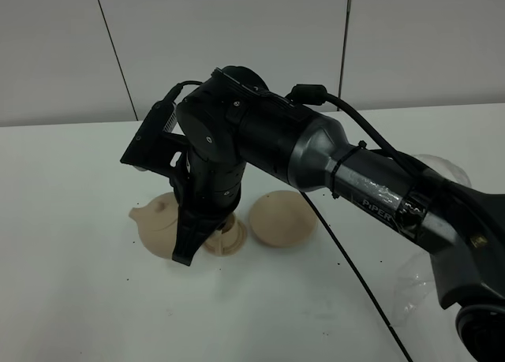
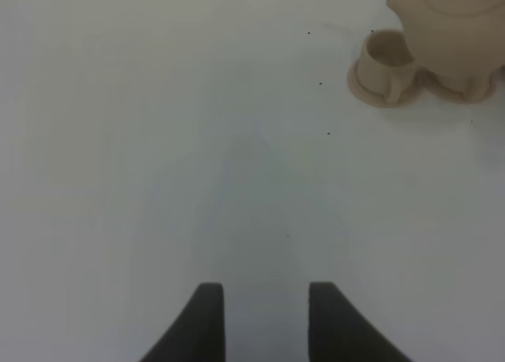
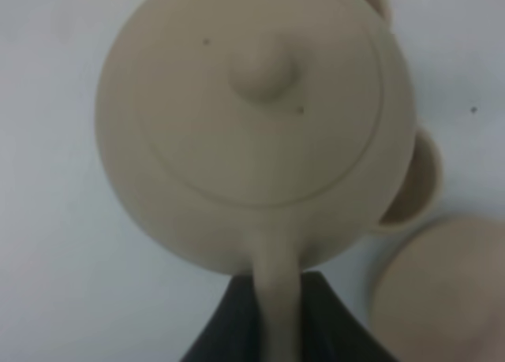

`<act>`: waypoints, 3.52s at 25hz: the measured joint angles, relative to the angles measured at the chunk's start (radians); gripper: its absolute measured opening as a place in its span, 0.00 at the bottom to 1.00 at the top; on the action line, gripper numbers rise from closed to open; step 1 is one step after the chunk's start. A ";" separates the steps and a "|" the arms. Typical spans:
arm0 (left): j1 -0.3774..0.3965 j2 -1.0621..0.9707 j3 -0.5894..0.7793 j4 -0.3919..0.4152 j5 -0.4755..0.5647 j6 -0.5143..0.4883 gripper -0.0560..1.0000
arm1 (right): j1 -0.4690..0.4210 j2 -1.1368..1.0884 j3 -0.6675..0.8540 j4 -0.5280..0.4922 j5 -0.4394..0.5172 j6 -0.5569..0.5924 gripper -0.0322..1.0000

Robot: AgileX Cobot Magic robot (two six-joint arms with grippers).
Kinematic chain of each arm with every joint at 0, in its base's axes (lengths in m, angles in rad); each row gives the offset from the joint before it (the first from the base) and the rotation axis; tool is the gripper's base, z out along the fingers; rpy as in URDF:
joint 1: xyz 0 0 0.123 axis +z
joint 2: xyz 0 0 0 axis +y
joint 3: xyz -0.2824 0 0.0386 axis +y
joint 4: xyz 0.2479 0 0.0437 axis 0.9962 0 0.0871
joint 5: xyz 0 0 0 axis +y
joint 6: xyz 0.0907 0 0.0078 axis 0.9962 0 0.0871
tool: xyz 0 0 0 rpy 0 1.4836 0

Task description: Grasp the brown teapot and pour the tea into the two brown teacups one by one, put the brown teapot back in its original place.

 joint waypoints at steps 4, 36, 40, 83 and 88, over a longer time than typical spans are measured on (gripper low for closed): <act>0.000 0.000 0.000 0.000 0.000 0.000 0.36 | 0.000 0.000 0.000 -0.035 -0.008 -0.021 0.12; 0.000 0.000 0.000 0.000 0.000 0.000 0.36 | -0.024 0.021 0.000 0.015 -0.194 -0.221 0.12; 0.000 0.000 0.000 0.000 0.000 0.000 0.36 | -0.040 0.022 0.000 0.041 -0.195 -0.254 0.12; 0.000 0.000 0.000 0.000 0.000 0.000 0.36 | -0.167 0.072 0.000 0.163 -0.183 -0.430 0.12; 0.000 0.000 0.000 0.000 0.000 0.000 0.36 | -0.169 0.072 0.000 0.143 -0.180 -0.430 0.12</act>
